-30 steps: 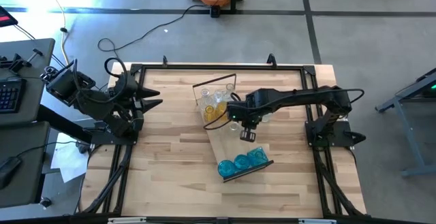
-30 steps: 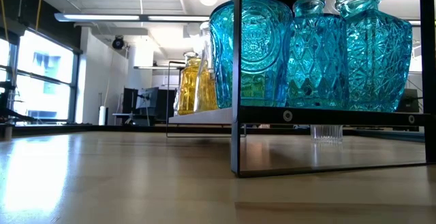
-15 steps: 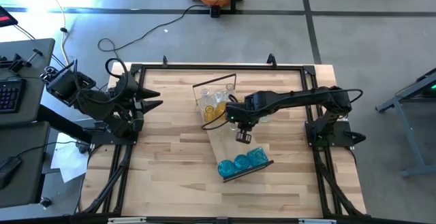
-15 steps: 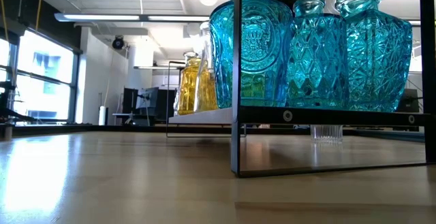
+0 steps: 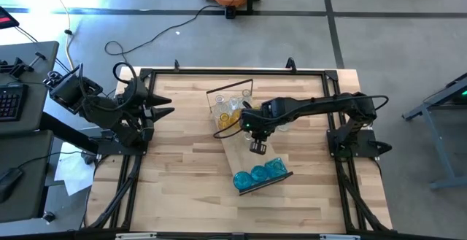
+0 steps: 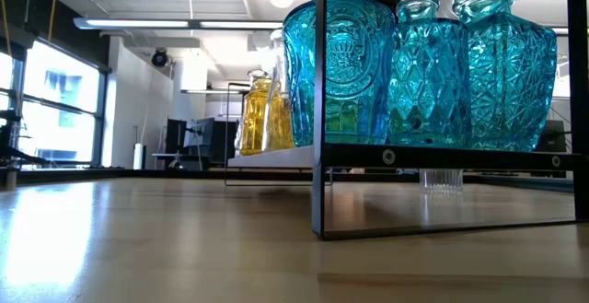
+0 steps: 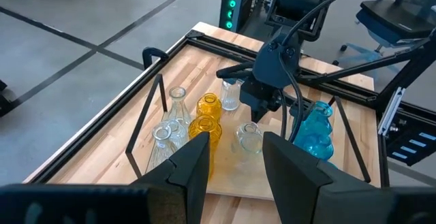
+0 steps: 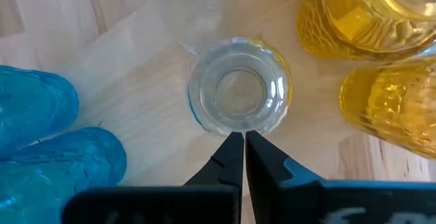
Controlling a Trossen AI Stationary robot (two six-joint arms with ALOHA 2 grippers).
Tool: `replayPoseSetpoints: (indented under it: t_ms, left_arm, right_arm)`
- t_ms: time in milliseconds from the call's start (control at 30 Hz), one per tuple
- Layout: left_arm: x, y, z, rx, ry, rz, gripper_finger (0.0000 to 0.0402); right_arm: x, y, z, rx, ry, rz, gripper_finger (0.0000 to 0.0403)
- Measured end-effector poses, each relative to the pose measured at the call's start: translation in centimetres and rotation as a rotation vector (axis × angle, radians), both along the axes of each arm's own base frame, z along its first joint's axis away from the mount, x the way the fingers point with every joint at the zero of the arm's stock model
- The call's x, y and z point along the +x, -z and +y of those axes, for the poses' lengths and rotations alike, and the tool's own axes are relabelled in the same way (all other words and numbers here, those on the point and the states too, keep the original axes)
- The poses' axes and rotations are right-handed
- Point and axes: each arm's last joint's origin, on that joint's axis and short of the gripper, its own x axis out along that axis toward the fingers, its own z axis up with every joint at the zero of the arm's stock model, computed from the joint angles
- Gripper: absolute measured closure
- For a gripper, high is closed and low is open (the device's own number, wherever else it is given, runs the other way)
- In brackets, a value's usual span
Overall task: Sort vases onto shelf
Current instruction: Put the transparent crystal vase on the shelf aligned with the other transparent crystal vase
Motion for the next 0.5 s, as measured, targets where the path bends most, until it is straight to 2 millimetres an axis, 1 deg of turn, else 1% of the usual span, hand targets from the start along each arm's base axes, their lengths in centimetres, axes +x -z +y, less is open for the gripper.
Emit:
replayPoseSetpoints:
  t_ms: [500]
  left_arm:
    - [0.0, 0.0, 0.0, 0.0, 0.0, 0.0, 0.0275]
  right_arm:
    - [0.46, -0.15, 0.07, 0.02, -0.001, -0.049, 0.0403]
